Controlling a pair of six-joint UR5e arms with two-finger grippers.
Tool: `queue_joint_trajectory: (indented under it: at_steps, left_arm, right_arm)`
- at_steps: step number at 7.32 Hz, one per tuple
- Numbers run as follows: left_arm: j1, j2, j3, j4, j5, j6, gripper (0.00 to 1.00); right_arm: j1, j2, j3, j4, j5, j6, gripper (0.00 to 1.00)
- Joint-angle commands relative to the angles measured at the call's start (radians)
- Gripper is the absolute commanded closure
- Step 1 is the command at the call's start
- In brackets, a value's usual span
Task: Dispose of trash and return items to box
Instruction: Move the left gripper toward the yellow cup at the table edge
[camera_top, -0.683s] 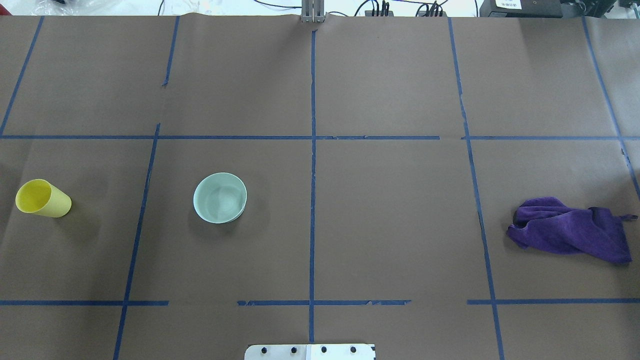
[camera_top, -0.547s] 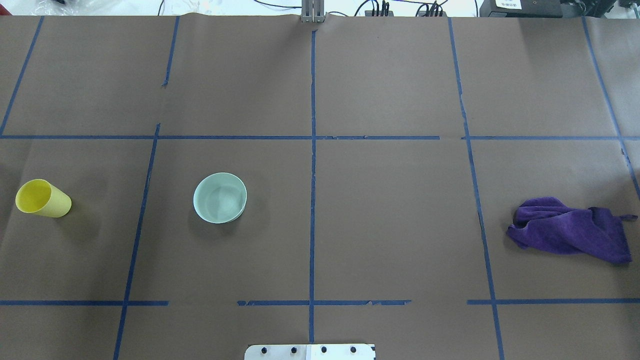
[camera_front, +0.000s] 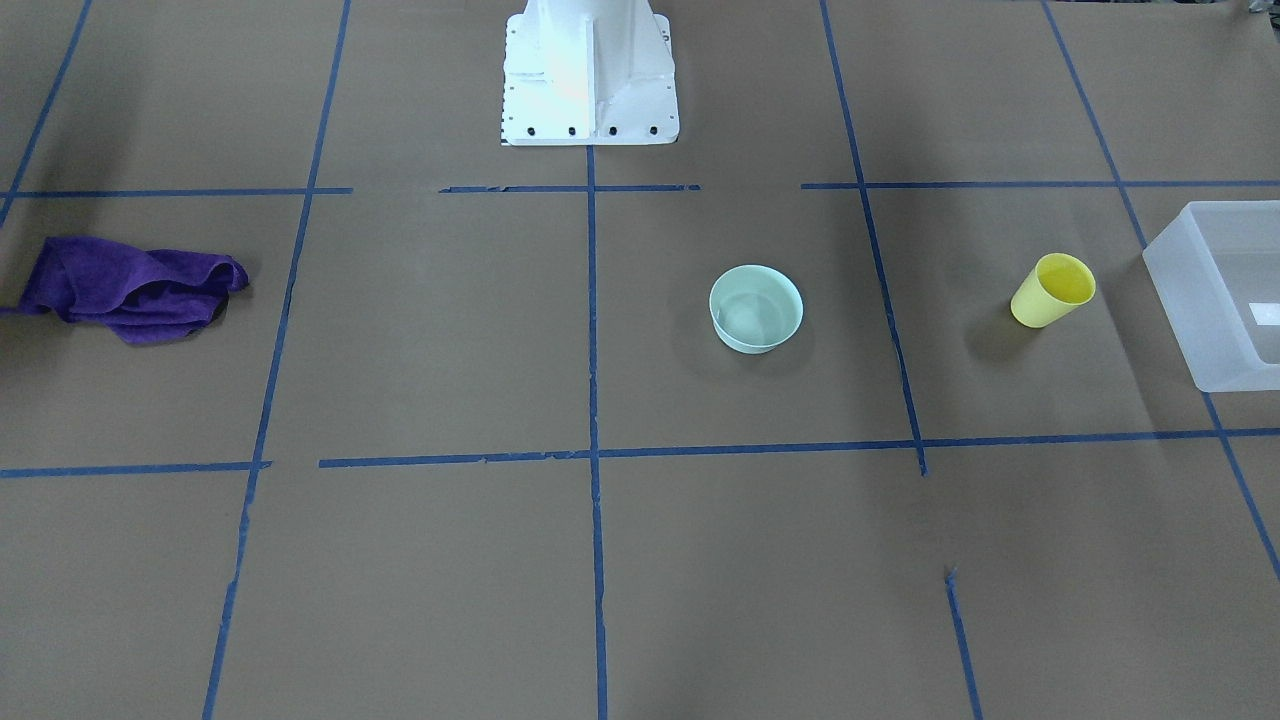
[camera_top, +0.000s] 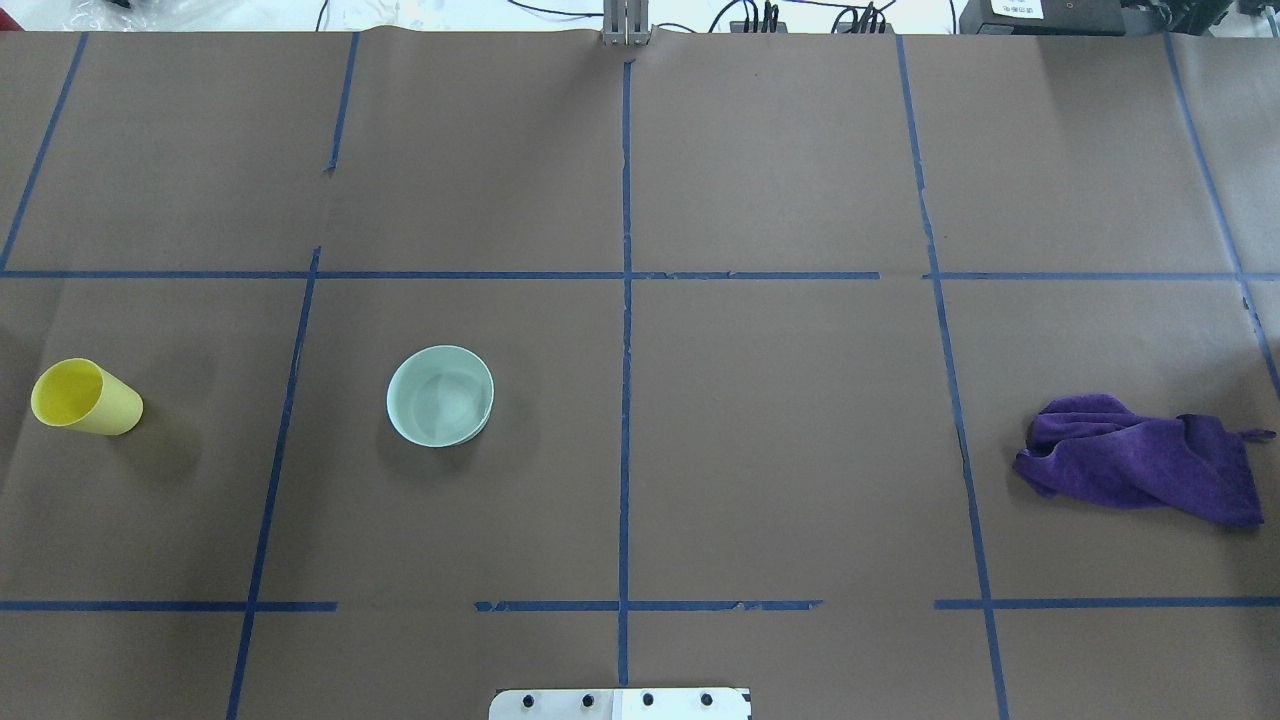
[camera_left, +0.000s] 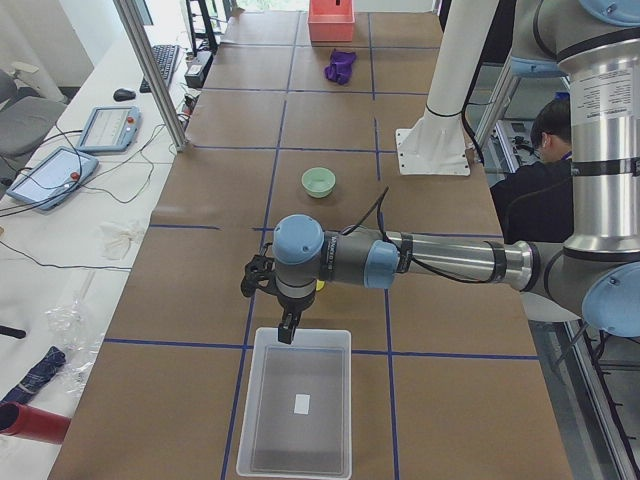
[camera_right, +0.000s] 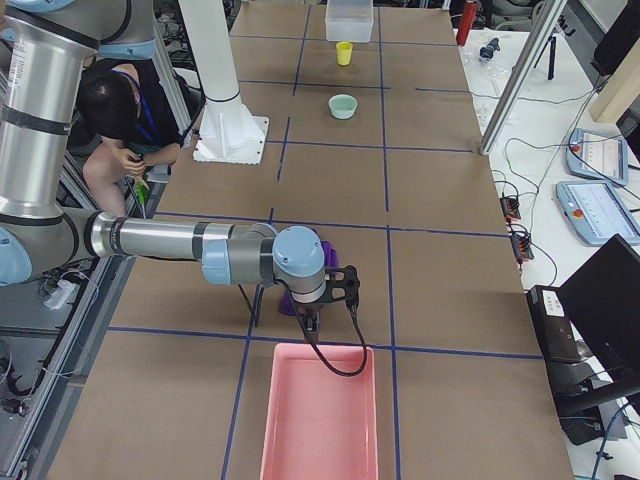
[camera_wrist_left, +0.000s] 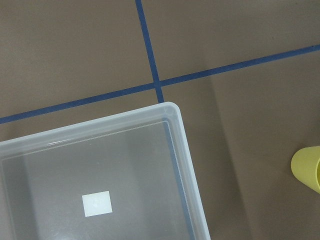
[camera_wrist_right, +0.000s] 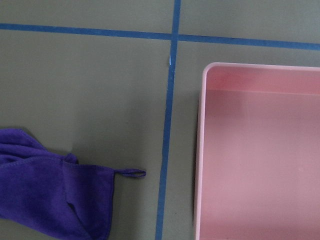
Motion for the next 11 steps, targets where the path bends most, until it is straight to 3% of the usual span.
queue_joint_trajectory:
  at_steps: [1, 2, 3, 5, 6, 7, 8, 9, 10, 11]
  left_arm:
    - [0.002, -0.055, -0.007, -0.003, 0.0, 0.001, 0.0]
    - [0.002, -0.134, 0.026, -0.04, -0.003, -0.007, 0.0]
    - [0.002, -0.149, 0.027, -0.111, -0.009, -0.004, 0.0]
    - [0.005, -0.15, 0.082, -0.463, -0.009, -0.086, 0.0]
    - [0.006, -0.135, 0.108, -0.655, -0.01, -0.251, 0.0]
    - [0.038, -0.143, 0.122, -0.74, -0.007, -0.41, 0.0]
    - [0.136, -0.128, 0.111, -0.863, 0.005, -0.464, 0.0]
    - [0.21, -0.108, 0.111, -0.9, 0.005, -0.499, 0.0]
    - [0.285, -0.088, 0.107, -0.91, 0.028, -0.662, 0.0]
    - [0.39, -0.018, 0.088, -0.946, 0.221, -0.762, 0.0]
  right_arm:
    - [-0.002, 0.057, 0.008, 0.053, 0.034, 0.008, 0.0]
    - [-0.002, 0.068, 0.011, 0.106, 0.037, 0.005, 0.0]
    - [-0.002, 0.068, 0.005, 0.176, 0.035, 0.043, 0.0]
    - [-0.002, 0.068, 0.007, 0.214, 0.034, 0.099, 0.0]
    - [-0.004, 0.068, 0.007, 0.214, 0.034, 0.097, 0.0]
    - [-0.004, 0.068, 0.007, 0.214, 0.038, 0.097, 0.0]
    - [-0.017, 0.07, 0.014, 0.223, 0.037, 0.097, 0.0]
    - [-0.034, 0.065, 0.011, 0.285, 0.028, 0.094, 0.0]
    - [-0.036, 0.064, 0.01, 0.295, 0.028, 0.114, 0.0]
    - [-0.036, 0.059, 0.01, 0.298, 0.031, 0.144, 0.0]
